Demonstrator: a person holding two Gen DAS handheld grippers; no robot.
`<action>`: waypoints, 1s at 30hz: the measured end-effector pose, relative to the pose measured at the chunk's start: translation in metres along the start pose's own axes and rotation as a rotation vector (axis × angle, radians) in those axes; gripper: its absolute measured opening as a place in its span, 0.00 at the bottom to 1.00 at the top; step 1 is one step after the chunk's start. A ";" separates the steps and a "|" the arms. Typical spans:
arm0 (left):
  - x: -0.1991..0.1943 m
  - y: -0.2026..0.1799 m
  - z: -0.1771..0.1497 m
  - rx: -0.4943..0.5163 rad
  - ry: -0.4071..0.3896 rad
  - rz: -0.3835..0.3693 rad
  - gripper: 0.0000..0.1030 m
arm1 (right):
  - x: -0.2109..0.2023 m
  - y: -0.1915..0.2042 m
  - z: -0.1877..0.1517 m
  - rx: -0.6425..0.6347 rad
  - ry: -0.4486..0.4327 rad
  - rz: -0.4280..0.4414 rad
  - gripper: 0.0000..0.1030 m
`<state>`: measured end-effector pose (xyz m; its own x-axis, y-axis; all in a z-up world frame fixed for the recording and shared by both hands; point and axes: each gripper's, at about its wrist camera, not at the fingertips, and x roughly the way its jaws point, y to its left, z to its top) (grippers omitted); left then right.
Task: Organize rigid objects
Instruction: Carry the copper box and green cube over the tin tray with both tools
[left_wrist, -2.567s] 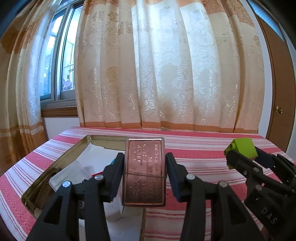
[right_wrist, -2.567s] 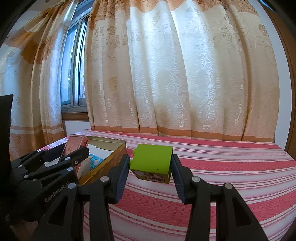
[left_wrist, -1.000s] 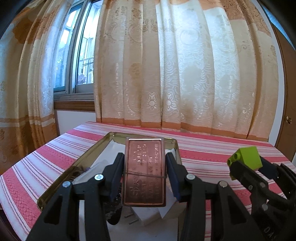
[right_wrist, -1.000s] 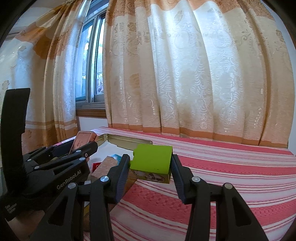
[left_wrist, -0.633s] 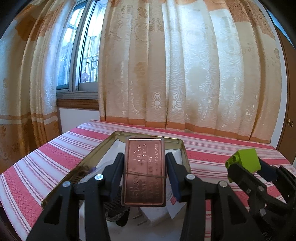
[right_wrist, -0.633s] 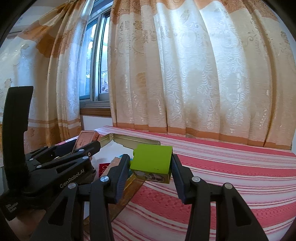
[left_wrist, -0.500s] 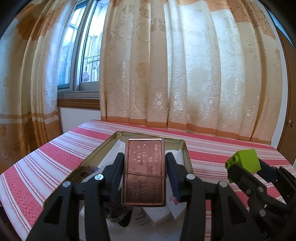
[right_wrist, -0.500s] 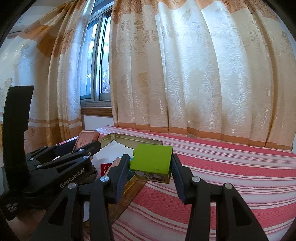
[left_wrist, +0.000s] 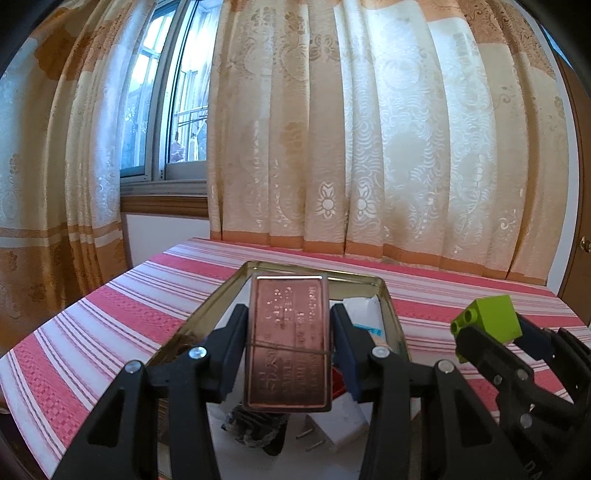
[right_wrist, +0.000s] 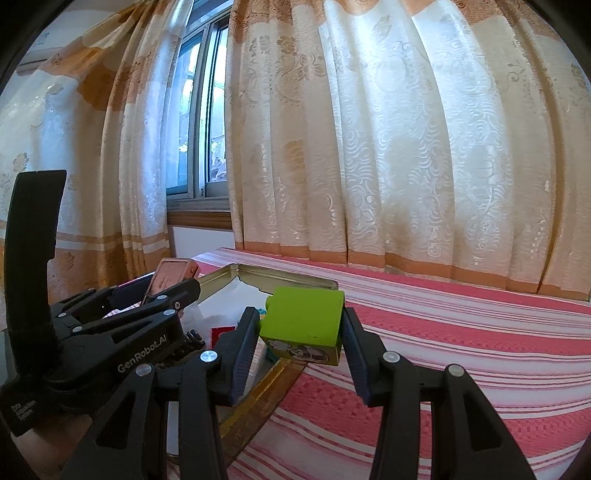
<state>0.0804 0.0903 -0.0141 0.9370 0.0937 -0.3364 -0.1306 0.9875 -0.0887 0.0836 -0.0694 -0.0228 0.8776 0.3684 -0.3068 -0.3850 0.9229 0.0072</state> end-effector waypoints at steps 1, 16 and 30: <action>0.000 0.001 0.000 0.000 0.000 0.001 0.44 | 0.001 0.001 0.000 -0.001 0.001 0.002 0.47; 0.004 0.015 0.000 -0.005 0.010 0.019 0.44 | 0.014 0.012 0.003 -0.017 0.024 0.032 0.47; 0.021 0.028 0.003 0.003 0.079 0.056 0.44 | 0.039 0.025 0.007 -0.030 0.084 0.076 0.47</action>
<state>0.0975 0.1201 -0.0211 0.8998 0.1384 -0.4138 -0.1808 0.9814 -0.0648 0.1104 -0.0313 -0.0277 0.8187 0.4256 -0.3855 -0.4592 0.8883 0.0056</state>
